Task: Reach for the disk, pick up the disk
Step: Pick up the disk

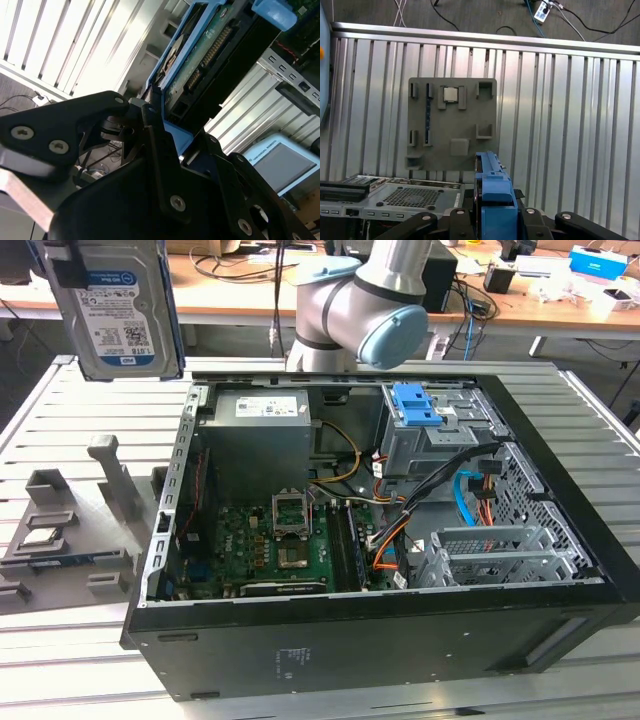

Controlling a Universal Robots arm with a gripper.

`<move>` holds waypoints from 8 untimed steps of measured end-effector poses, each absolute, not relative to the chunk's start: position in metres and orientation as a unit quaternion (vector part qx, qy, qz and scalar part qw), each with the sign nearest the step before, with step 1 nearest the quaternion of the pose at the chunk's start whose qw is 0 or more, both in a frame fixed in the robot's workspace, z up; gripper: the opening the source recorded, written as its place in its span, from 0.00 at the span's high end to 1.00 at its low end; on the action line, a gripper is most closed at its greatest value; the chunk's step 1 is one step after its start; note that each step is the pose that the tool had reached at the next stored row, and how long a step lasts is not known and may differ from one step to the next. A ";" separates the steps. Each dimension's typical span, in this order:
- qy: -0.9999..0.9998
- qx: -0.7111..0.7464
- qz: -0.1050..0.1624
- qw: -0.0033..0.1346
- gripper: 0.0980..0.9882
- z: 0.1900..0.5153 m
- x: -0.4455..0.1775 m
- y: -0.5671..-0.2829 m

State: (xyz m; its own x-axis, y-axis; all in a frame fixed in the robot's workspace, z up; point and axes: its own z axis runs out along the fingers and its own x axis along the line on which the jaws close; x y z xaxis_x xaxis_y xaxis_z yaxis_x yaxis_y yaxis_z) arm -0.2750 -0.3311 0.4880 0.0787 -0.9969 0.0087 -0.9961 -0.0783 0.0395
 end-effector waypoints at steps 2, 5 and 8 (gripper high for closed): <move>-0.679 0.734 -0.010 0.017 0.70 0.488 -0.263 -0.331; -0.679 0.734 -0.010 0.018 0.70 0.488 -0.250 -0.331; -0.679 0.734 -0.010 0.018 0.70 0.488 -0.234 -0.331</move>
State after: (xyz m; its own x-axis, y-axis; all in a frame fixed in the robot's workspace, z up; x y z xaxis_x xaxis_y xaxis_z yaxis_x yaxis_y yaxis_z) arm -0.2338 -0.3312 0.4880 0.0787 -0.9969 0.0091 -0.9961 -0.0783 0.0399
